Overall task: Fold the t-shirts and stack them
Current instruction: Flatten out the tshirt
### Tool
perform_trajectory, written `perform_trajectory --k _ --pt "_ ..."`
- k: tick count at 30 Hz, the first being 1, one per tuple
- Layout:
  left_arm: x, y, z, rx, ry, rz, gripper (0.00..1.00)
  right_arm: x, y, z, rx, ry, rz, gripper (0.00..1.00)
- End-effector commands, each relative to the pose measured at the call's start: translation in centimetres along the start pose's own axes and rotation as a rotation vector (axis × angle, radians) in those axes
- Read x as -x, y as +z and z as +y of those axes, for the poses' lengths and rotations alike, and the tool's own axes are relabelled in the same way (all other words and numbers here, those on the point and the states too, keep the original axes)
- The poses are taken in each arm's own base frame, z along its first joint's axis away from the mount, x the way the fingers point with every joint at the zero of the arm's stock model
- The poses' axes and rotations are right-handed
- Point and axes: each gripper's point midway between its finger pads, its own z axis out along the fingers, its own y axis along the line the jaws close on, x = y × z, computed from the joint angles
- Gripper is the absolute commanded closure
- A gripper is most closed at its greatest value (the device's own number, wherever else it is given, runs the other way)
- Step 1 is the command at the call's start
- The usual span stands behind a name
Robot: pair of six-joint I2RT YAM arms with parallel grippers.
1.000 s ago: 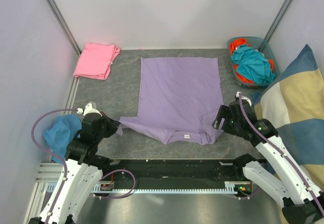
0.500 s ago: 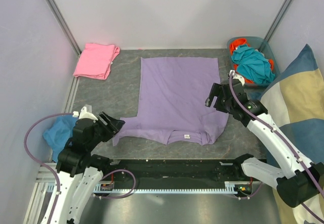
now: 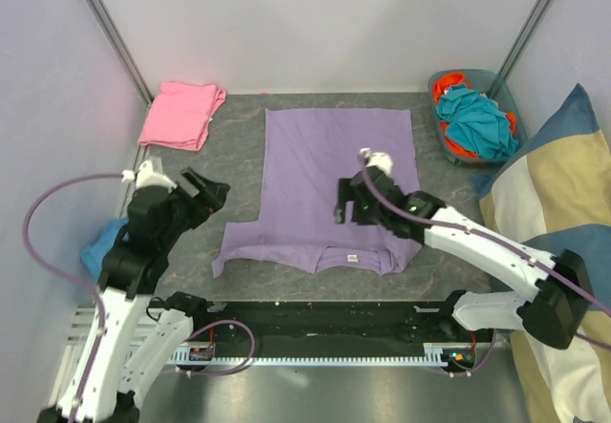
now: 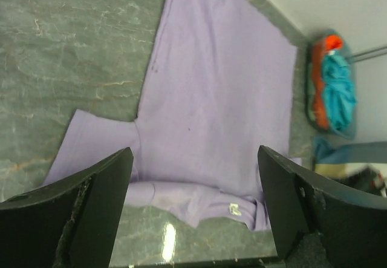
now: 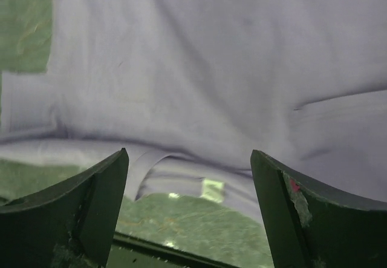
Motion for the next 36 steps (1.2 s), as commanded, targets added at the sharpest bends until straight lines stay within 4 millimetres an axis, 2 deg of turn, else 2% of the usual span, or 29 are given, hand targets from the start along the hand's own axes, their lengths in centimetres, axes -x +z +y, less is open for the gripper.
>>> perform_trajectory --k 1,3,4,6,7,9,10,11,15,16,19,24,27,36 --pt "3.1 6.4 -2.8 -0.025 0.093 -0.075 0.08 -1.9 -0.5 9.3 0.123 -0.086 -0.036 0.09" --pt "3.5 8.9 -3.4 -0.009 0.128 -0.059 0.08 -3.6 -0.7 12.4 0.162 -0.122 -0.02 0.08" --pt "4.1 9.6 -4.1 -0.02 0.137 -0.071 0.08 -5.4 -0.8 15.1 0.191 -0.163 -0.012 0.08" --pt "4.8 11.0 -4.8 -0.013 0.166 -0.064 0.08 -7.0 -1.0 17.7 0.218 -0.217 -0.02 0.09" --pt "5.1 11.4 -5.2 -0.02 0.173 -0.068 0.08 -8.5 -0.8 19.7 0.231 -0.292 -0.037 0.08" --pt "5.9 11.4 -6.0 -0.041 0.185 -0.079 0.08 -9.8 -0.7 21.1 0.236 -0.365 -0.058 0.07" --pt "6.1 11.5 -6.2 -0.048 0.191 -0.083 0.08 -11.1 -0.4 22.3 0.245 -0.414 -0.065 0.07" --pt "6.2 11.5 -6.3 -0.052 0.204 -0.082 0.08 -11.5 -0.3 22.6 0.243 -0.438 -0.069 0.07" --pt "7.0 11.9 -6.4 -0.051 0.229 -0.08 0.08 -13.6 -0.8 24.9 0.309 -0.436 -0.033 0.07" --pt "6.8 12.3 -6.4 -0.054 0.231 -0.064 0.08 -14.4 -0.7 25.1 0.318 -0.442 -0.018 0.07" --pt "7.2 12.8 -6.1 -0.055 0.222 -0.055 0.08 -15.1 -0.4 26.0 0.323 -0.458 -0.021 0.08" --pt "7.7 13.5 -4.8 -0.025 0.215 -0.057 0.09 -13.0 0.7 26.4 0.279 -0.592 -0.153 0.06" --pt "7.6 13.8 -4.6 -0.036 0.209 -0.035 0.09 -13.1 2.0 26.5 0.272 -0.698 -0.174 0.06" --pt "7.5 14.1 -3.8 -0.034 0.197 -0.016 0.09 -13.9 5.1 26.1 0.344 -0.79 -0.154 0.09"
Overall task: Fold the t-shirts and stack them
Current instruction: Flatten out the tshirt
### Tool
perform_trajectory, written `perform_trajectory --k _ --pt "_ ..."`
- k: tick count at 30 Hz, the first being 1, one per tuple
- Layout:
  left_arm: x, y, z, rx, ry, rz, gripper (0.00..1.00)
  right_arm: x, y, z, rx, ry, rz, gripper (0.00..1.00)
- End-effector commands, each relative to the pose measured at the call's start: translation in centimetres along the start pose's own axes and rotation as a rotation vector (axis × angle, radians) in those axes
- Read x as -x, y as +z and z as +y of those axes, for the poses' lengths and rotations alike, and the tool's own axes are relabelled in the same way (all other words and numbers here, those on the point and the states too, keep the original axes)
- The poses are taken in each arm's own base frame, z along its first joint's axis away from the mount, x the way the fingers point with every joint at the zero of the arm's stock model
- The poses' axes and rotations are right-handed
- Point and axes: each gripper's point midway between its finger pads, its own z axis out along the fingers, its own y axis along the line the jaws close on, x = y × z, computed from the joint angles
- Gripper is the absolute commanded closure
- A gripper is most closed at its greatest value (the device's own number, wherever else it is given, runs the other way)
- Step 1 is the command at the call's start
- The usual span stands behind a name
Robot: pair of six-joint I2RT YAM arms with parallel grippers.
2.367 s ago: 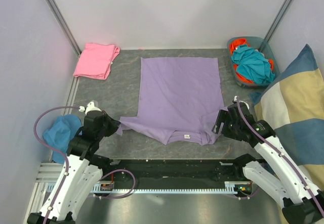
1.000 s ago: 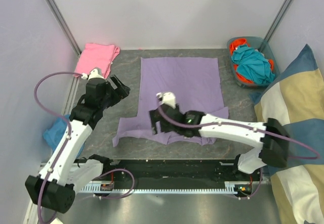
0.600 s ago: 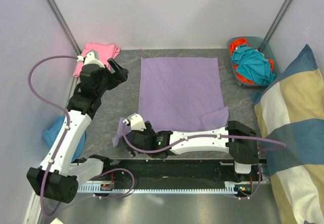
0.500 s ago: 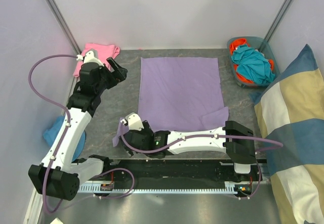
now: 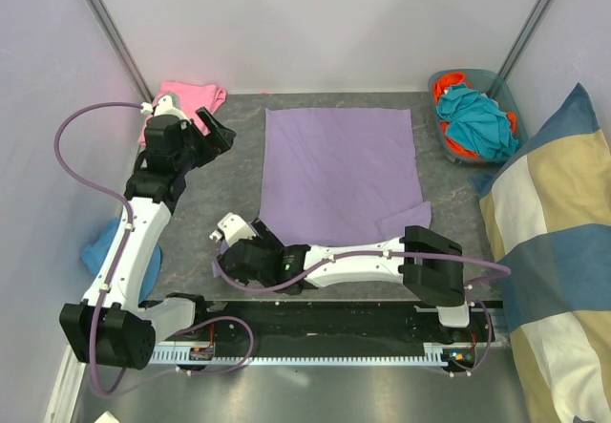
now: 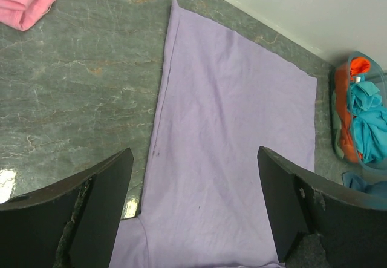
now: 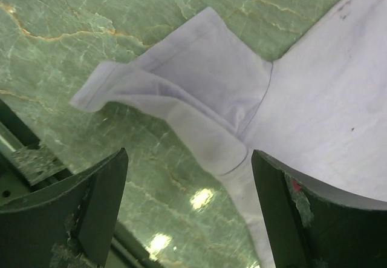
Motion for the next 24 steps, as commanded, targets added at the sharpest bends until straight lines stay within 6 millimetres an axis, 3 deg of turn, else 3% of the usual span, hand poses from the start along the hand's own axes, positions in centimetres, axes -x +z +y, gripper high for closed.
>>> perform_trajectory --k 1,4,15,20,24 --pt "0.9 0.0 -0.8 -0.05 0.038 -0.018 0.09 0.8 1.4 -0.3 0.055 -0.061 -0.047 0.09" --pt "1.0 0.1 -0.6 -0.05 0.033 -0.015 0.09 0.7 2.1 -0.7 0.084 -0.061 -0.037 0.09" --pt "0.4 0.5 0.1 -0.048 0.011 0.005 0.09 0.0 0.7 4.1 0.358 -0.132 0.019 0.1" --pt "0.4 0.6 0.4 -0.042 0.006 0.003 0.09 -0.4 0.9 5.4 0.387 -0.18 0.024 0.11" --pt "0.6 0.5 0.4 -0.045 0.008 -0.001 0.1 -0.1 1.8 5.4 0.367 -0.23 0.01 0.1"
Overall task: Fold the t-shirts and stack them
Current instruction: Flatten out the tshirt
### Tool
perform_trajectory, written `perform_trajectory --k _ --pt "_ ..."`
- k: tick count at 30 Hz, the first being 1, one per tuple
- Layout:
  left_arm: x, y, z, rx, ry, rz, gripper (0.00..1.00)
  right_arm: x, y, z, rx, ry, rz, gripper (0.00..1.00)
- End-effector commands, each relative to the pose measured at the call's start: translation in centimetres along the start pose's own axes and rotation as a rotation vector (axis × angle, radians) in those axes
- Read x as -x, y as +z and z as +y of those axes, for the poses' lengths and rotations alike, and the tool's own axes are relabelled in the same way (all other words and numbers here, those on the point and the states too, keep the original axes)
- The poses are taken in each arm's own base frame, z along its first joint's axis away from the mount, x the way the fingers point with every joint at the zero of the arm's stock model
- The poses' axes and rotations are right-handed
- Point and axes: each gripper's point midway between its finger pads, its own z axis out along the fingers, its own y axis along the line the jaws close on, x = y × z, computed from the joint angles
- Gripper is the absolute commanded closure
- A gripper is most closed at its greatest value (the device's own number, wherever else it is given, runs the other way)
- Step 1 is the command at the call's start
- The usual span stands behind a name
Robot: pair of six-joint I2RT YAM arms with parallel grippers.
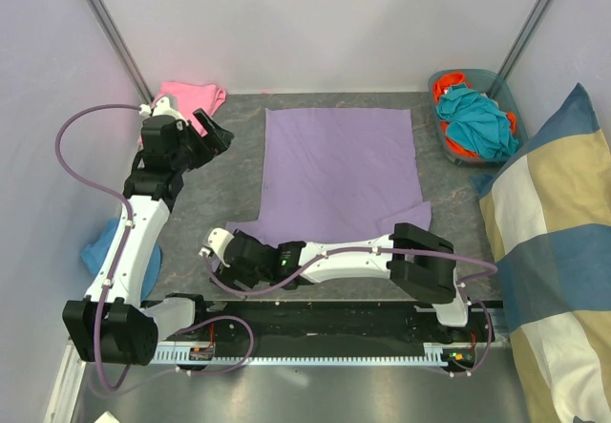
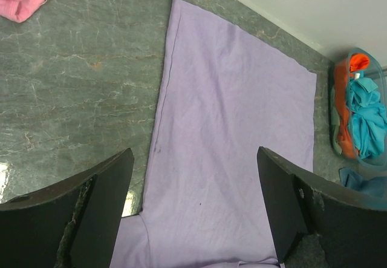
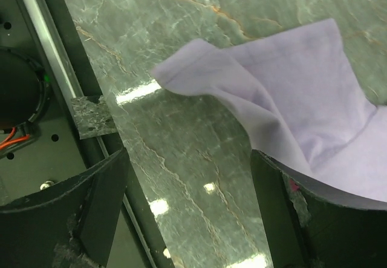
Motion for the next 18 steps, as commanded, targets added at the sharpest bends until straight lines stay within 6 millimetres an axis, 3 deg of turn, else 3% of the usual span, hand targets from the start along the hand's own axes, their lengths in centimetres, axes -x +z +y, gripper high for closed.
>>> perform_trajectory --k 1,6,14,18 --pt "0.9 0.0 -0.4 -0.032 0.028 -0.029 0.1 2.5 0.9 0.3 0.005 -0.084 -0.047 0.1" --pt "0.8 0.0 -0.4 -0.035 0.026 -0.025 0.1 3.9 1.7 -0.7 -0.023 -0.134 -0.05 0.1" --pt "0.9 -0.1 0.0 -0.029 0.021 -0.026 0.09 6.6 -1.2 -1.1 -0.03 -0.167 -0.08 0.1" --pt "0.7 0.2 -0.1 -0.035 0.015 -0.015 0.1 6.7 -1.9 -1.4 -0.034 -0.2 -0.079 0.1"
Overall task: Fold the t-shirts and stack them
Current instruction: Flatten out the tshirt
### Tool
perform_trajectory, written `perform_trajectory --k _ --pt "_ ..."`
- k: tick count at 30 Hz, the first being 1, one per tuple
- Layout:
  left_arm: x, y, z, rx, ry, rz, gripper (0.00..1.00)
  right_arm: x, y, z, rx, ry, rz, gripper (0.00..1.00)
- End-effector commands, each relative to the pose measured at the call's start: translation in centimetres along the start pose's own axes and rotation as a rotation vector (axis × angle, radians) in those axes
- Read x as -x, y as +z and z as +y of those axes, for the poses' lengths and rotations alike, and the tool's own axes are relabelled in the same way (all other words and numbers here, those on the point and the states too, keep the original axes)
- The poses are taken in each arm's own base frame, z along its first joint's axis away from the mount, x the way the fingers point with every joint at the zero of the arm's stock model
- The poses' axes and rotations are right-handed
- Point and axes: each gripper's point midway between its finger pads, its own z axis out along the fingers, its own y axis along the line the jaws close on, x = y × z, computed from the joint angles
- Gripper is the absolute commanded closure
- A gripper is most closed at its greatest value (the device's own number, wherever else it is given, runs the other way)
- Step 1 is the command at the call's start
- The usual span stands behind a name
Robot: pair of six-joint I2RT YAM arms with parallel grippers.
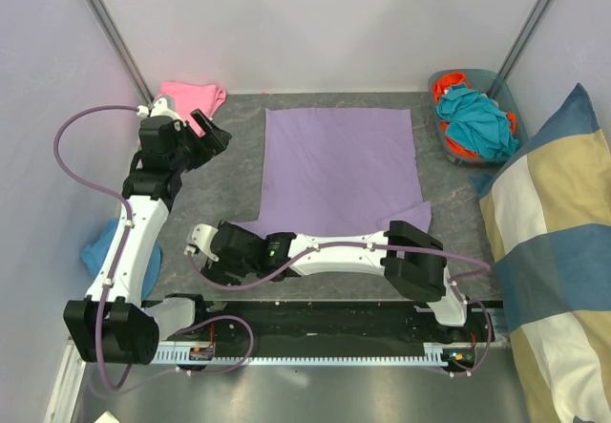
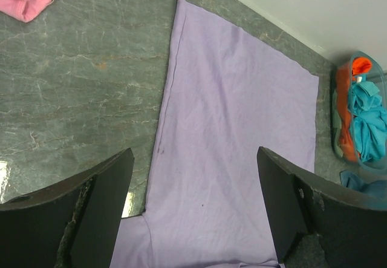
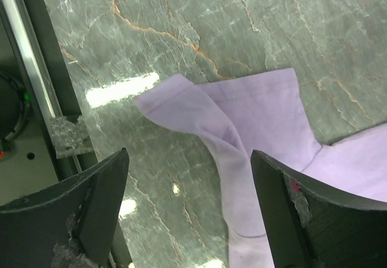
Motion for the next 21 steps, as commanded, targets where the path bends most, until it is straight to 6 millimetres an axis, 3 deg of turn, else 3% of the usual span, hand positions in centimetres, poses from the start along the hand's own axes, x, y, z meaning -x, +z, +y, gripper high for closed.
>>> perform_trajectory --k 1,14,21 --pt "0.5 0.2 -0.6 -0.043 0.02 -0.011 0.1 3.0 -2.4 -1.4 -0.021 -0.04 -0.062 0.1" --pt "0.6 0.1 -0.3 -0.034 0.028 -0.01 0.1 0.3 1.1 -3.1 0.02 -0.09 0.004 0.11" --pt "0.4 0.3 0.2 -0.021 0.019 -0.002 0.1 -0.2 2.1 -2.6 0.061 -0.08 0.012 0.13"
